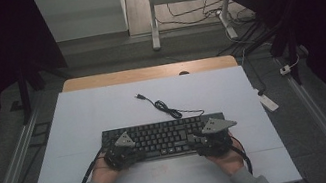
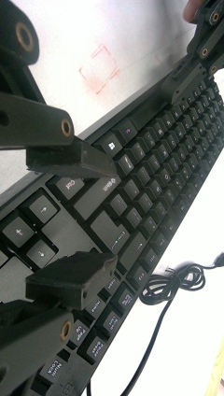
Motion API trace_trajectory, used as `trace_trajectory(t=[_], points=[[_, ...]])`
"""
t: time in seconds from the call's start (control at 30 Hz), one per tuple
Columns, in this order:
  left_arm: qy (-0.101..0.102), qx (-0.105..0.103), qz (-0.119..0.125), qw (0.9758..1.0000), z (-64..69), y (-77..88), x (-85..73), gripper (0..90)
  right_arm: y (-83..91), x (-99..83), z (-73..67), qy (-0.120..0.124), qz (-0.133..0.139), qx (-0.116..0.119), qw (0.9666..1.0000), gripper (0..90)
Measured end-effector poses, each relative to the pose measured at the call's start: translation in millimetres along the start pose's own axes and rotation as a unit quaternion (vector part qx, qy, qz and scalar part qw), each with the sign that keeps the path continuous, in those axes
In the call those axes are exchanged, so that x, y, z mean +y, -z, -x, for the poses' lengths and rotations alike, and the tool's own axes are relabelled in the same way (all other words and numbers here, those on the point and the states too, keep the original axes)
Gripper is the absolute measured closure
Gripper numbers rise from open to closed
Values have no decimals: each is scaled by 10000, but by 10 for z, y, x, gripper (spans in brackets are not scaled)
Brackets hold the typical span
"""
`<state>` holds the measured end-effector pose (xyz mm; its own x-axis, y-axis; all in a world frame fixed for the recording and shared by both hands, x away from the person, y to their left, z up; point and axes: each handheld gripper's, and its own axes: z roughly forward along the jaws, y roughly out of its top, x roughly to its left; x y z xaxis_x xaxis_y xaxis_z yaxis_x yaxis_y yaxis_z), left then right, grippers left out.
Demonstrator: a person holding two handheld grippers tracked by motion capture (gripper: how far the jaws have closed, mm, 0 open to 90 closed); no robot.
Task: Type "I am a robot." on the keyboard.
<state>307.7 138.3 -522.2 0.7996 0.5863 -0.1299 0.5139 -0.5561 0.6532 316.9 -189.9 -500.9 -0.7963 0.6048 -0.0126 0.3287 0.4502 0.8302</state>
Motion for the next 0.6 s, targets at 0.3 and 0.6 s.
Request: trace_trajectory(t=[0.3, 0.6], points=[[-45, 77, 291, 9995, 24, 125, 27, 857, 5, 0, -1, -3, 26, 24, 10000, 509], [83, 338, 582, 9977, 40, 318, 23, 546, 49, -12, 22, -7, 35, -22, 10000, 504]])
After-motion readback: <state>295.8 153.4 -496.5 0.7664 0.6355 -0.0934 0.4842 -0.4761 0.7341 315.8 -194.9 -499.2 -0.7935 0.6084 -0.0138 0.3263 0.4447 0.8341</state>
